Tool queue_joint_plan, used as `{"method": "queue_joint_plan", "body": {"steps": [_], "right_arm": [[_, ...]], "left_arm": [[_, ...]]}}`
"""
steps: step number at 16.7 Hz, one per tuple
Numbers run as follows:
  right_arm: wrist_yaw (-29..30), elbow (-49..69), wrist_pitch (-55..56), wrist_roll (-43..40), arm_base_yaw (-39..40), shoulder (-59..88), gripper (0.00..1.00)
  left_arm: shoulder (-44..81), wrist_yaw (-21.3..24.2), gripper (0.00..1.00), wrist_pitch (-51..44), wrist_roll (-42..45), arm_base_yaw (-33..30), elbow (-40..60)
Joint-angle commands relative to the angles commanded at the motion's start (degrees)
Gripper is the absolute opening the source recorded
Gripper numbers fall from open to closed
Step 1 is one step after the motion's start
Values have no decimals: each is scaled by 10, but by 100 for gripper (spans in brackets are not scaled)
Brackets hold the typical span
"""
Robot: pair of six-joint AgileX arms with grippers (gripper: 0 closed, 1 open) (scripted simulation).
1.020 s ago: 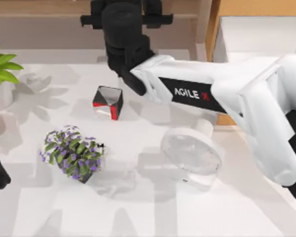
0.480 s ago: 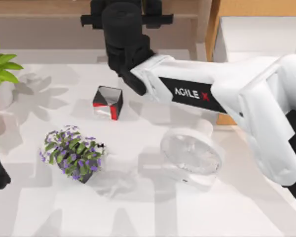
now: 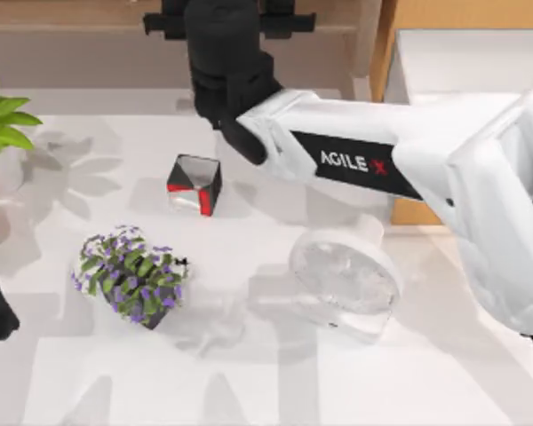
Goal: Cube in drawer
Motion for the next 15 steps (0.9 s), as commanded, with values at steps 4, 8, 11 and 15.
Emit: {"method": "queue_joint_plan", "body": {"steps": [4,8,11,15], "right_arm": [[9,-32,-2,4,8,-19,0],[8,-32,-4,4,5,-17,0],[2,-31,-20,6,4,-24,0],[-41,-29,-120,14,-5,-64,0]], "left_arm": [[0,0,100,0,0,0,0],[0,0,100,0,0,0,0],[0,0,100,0,0,0,0],[0,0,100,0,0,0,0]]}}
